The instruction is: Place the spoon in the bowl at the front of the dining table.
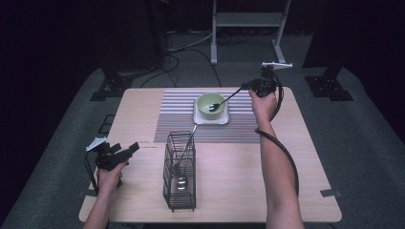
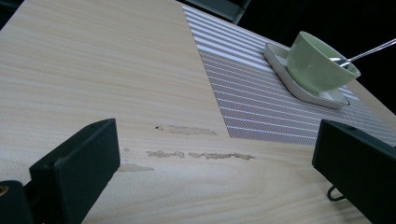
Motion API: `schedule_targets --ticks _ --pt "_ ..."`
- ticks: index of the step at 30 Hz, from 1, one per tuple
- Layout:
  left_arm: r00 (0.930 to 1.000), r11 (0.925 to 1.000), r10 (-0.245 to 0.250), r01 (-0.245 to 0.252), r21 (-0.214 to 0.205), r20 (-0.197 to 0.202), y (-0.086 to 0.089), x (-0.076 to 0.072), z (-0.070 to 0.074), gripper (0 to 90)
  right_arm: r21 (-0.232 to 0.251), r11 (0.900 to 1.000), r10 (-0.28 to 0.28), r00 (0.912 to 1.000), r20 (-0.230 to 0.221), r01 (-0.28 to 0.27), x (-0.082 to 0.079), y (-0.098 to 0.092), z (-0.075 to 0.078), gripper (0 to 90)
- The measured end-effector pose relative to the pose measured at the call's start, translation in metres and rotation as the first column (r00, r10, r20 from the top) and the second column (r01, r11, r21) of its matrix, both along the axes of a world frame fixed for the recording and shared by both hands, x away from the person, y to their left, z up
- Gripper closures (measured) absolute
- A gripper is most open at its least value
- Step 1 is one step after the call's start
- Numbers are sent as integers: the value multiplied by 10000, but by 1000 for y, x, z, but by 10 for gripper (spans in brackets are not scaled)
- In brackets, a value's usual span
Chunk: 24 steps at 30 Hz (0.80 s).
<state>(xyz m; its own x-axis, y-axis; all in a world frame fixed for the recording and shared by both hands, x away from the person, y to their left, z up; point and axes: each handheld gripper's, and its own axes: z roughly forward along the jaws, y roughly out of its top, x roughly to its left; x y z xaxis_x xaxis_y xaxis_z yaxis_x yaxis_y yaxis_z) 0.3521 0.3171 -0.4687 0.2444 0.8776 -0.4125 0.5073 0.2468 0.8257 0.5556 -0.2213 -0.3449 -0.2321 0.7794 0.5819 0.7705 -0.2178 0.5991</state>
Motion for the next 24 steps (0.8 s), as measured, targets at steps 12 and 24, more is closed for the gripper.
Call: schedule_targets --ticks 12,24 --pt "10000 10000 -12 12 23 -5 0 0 0 0 -143 9999 -18 9999 -144 16 1 0 -8 886" --pt "10000 10000 19 -19 16 12 1 0 1 0 -190 9998 7 9996 -299 -13 3 2 -18 886"
